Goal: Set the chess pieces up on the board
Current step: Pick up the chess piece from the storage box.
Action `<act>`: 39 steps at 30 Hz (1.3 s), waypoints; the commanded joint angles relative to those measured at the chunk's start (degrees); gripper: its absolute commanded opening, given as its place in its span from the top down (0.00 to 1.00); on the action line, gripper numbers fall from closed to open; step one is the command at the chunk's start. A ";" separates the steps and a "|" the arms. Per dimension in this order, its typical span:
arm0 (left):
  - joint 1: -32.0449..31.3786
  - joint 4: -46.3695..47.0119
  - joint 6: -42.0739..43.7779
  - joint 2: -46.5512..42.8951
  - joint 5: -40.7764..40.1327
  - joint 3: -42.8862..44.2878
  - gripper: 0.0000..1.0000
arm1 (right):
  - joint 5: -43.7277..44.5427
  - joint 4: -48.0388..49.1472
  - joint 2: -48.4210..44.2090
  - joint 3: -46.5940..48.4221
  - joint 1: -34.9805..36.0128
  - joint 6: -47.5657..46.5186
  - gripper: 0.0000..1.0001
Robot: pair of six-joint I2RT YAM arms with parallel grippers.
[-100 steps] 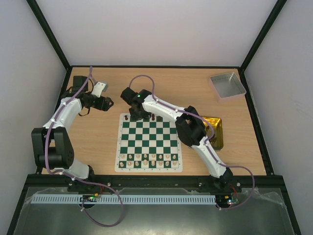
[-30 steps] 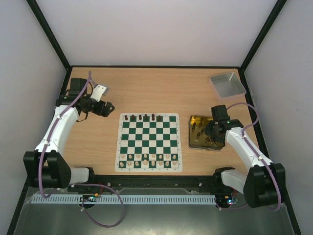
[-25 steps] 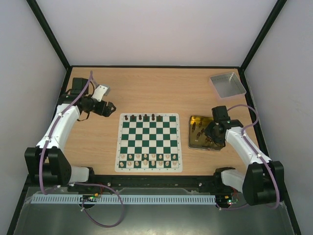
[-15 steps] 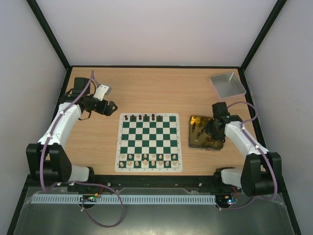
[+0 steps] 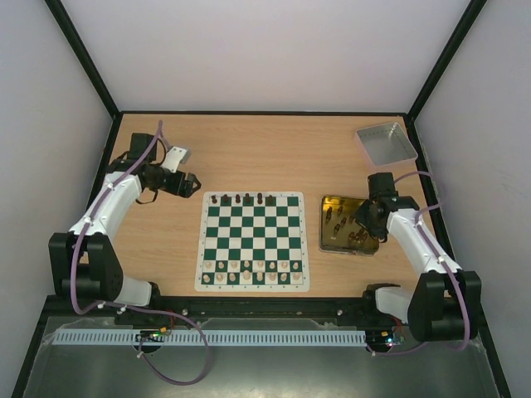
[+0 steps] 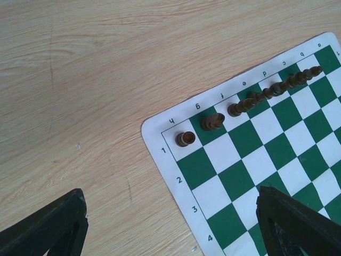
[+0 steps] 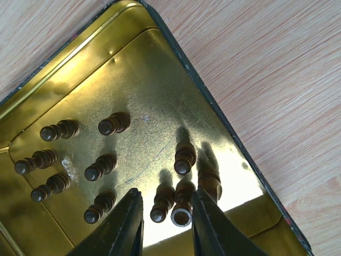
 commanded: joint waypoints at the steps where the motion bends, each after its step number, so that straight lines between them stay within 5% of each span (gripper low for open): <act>1: -0.57 0.51 -0.63 0.62 -0.74 -0.48 0.13 | 2.24 -3.45 -2.57 -0.24 -0.41 -0.70 0.77; 39: -1.30 0.78 -0.64 -1.68 -2.45 -0.69 0.13 | -4.71 2.04 1.31 -6.58 -5.64 0.22 0.82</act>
